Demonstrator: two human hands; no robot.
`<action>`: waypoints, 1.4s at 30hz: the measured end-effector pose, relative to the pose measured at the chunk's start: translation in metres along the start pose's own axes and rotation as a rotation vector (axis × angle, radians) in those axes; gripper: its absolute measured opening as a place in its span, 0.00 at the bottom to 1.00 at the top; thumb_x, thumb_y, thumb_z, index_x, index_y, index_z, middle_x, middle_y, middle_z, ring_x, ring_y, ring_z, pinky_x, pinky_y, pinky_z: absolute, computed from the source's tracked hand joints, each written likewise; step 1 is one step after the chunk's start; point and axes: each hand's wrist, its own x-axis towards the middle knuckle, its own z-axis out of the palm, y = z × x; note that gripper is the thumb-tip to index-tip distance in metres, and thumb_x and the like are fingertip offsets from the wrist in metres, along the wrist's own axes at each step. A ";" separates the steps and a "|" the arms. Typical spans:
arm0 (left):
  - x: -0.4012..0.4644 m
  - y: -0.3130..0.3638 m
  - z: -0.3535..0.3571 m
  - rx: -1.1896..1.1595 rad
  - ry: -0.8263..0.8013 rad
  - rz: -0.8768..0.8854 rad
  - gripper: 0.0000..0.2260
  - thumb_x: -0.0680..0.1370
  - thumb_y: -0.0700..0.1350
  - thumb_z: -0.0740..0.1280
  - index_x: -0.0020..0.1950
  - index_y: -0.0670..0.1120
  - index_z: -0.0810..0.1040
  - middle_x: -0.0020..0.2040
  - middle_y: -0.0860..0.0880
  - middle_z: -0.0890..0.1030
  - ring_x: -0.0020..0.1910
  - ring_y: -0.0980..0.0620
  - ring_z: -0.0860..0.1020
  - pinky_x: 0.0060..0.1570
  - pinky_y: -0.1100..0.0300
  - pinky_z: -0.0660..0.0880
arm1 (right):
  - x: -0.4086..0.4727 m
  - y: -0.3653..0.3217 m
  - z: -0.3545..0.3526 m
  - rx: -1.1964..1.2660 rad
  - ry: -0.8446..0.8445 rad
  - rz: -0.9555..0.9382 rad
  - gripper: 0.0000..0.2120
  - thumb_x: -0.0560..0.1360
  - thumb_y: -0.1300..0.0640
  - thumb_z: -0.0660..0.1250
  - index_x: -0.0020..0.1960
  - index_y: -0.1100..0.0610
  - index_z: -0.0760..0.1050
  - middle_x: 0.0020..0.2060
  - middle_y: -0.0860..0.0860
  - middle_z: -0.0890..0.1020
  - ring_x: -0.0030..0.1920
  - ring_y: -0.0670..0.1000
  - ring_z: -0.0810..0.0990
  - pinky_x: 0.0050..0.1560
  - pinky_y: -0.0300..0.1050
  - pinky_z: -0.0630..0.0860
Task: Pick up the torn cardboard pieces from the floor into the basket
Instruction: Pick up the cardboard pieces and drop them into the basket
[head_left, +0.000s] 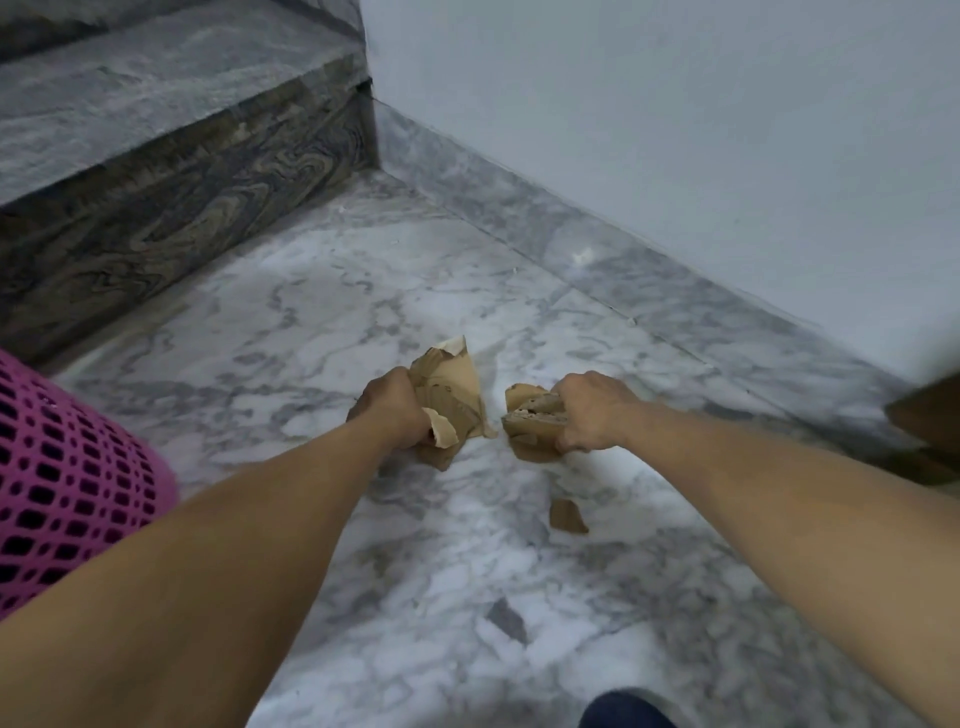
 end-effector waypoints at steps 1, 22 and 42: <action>-0.002 0.001 0.001 0.008 0.004 0.001 0.19 0.71 0.47 0.70 0.58 0.45 0.70 0.56 0.43 0.76 0.52 0.43 0.75 0.47 0.53 0.73 | -0.001 0.001 0.001 0.021 -0.010 0.015 0.16 0.63 0.57 0.74 0.51 0.54 0.78 0.44 0.52 0.82 0.44 0.54 0.80 0.37 0.41 0.71; -0.045 -0.001 0.016 -0.002 -0.006 0.039 0.19 0.74 0.42 0.67 0.64 0.46 0.69 0.59 0.44 0.75 0.56 0.43 0.76 0.48 0.54 0.73 | -0.077 -0.027 0.056 0.065 0.043 0.072 0.09 0.66 0.59 0.70 0.43 0.52 0.72 0.41 0.52 0.77 0.44 0.56 0.76 0.41 0.44 0.69; -0.063 -0.037 -0.003 0.104 -0.017 -0.029 0.20 0.74 0.42 0.67 0.65 0.45 0.69 0.61 0.42 0.74 0.59 0.42 0.75 0.53 0.52 0.75 | -0.087 -0.036 0.063 0.131 0.029 0.128 0.20 0.64 0.54 0.73 0.55 0.43 0.76 0.41 0.48 0.76 0.45 0.53 0.76 0.48 0.46 0.69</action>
